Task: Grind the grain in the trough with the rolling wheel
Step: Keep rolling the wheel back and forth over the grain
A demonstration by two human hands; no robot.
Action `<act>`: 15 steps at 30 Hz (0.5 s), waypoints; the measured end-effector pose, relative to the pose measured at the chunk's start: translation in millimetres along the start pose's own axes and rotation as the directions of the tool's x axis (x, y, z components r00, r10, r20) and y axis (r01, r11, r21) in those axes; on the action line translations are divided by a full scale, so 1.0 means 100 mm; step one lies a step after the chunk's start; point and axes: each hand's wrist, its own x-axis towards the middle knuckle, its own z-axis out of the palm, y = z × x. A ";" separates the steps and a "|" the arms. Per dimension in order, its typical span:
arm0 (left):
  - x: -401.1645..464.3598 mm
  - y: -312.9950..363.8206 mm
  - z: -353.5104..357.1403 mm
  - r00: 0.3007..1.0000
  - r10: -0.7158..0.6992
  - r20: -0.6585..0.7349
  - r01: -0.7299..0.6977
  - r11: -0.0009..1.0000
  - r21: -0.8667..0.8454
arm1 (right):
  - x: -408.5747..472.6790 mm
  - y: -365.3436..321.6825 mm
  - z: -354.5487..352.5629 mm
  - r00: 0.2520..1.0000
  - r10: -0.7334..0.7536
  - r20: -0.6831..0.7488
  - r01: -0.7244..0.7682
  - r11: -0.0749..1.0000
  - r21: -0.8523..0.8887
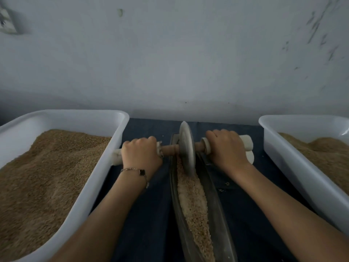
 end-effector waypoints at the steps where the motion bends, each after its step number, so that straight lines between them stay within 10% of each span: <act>1: 0.01 -0.01 0.01 1.000 -0.003 0.000 0.003 1.000 0.002 | 0.01 0.00 0.00 1.000 -0.006 -0.008 0.005 1.000 -0.009; 15: -1.26 -0.04 -0.68 0.955 0.293 0.039 -0.287 0.951 -0.116 | -1.24 -0.11 -1.00 0.997 -0.069 0.031 0.065 0.992 0.111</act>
